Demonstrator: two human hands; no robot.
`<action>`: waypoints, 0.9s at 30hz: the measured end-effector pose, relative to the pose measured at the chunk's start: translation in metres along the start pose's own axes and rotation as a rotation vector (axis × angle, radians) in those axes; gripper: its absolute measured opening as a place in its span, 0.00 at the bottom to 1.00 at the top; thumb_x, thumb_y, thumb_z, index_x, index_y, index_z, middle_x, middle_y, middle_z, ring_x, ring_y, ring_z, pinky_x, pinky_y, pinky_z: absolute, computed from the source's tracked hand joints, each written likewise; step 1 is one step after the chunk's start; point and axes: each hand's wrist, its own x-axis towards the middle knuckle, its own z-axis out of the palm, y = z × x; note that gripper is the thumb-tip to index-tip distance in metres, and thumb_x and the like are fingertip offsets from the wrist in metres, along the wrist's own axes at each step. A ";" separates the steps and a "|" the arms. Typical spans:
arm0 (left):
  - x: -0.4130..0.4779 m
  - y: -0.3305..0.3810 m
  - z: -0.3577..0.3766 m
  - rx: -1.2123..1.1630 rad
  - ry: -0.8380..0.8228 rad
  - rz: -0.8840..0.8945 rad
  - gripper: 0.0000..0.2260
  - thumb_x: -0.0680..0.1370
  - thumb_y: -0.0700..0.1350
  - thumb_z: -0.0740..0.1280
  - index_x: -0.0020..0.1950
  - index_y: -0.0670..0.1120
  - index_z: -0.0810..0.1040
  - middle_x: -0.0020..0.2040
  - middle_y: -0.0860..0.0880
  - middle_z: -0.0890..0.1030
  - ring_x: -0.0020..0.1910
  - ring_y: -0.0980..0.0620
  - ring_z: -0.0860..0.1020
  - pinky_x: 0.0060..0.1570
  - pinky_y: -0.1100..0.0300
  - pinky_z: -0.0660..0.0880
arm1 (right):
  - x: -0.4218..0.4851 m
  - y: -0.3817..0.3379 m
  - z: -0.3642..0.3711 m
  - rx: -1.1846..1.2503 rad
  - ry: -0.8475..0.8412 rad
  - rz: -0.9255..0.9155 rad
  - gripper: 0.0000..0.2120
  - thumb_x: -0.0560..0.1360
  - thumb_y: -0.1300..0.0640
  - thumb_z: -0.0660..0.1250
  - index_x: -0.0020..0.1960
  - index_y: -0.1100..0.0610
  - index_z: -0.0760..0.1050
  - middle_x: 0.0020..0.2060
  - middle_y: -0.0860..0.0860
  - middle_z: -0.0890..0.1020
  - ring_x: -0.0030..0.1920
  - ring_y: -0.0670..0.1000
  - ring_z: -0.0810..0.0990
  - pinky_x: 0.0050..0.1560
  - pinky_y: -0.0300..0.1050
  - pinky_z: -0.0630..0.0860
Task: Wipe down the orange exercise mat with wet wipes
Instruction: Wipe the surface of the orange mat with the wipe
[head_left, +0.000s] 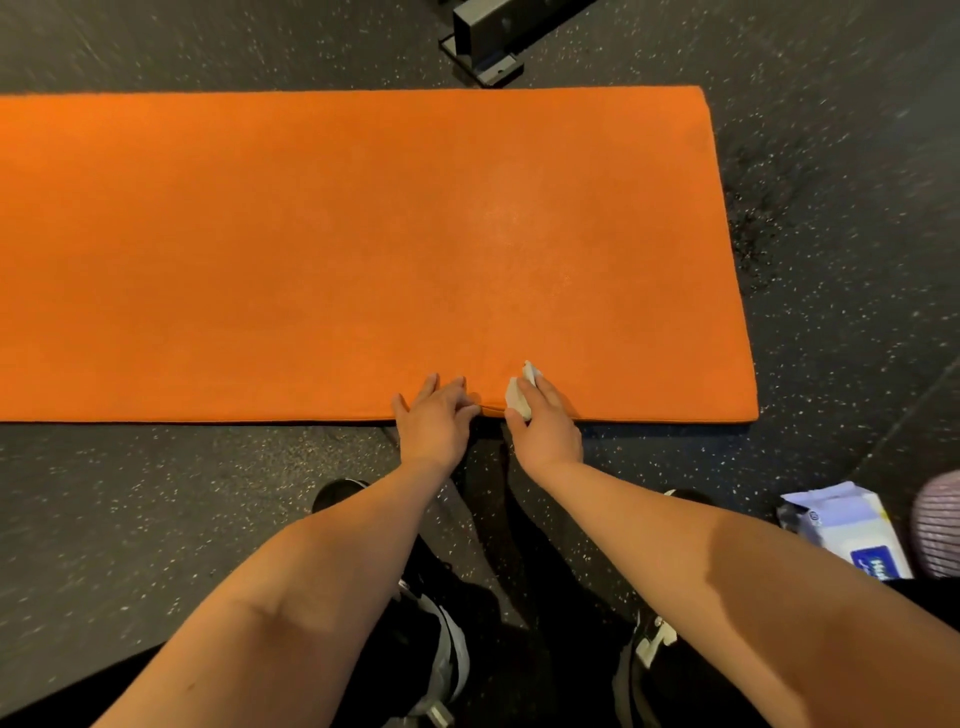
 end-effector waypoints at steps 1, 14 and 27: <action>0.000 0.006 -0.003 -0.001 0.001 -0.007 0.07 0.83 0.51 0.63 0.53 0.54 0.80 0.75 0.56 0.71 0.80 0.51 0.56 0.76 0.35 0.42 | 0.000 0.001 -0.004 0.031 0.020 -0.003 0.24 0.85 0.49 0.58 0.80 0.45 0.60 0.82 0.43 0.53 0.76 0.54 0.64 0.70 0.54 0.67; -0.055 0.099 -0.002 -0.037 0.052 -0.080 0.06 0.83 0.53 0.63 0.48 0.54 0.77 0.56 0.51 0.82 0.68 0.46 0.74 0.74 0.38 0.54 | -0.025 0.046 -0.071 0.113 0.135 -0.071 0.22 0.84 0.55 0.61 0.78 0.55 0.65 0.82 0.51 0.54 0.81 0.55 0.52 0.79 0.52 0.54; -0.063 0.114 0.023 0.028 0.098 -0.094 0.07 0.82 0.50 0.64 0.44 0.53 0.74 0.52 0.53 0.76 0.57 0.48 0.73 0.63 0.47 0.65 | -0.027 0.063 -0.086 0.090 0.074 -0.086 0.20 0.84 0.59 0.62 0.76 0.56 0.69 0.75 0.55 0.67 0.73 0.59 0.66 0.74 0.51 0.62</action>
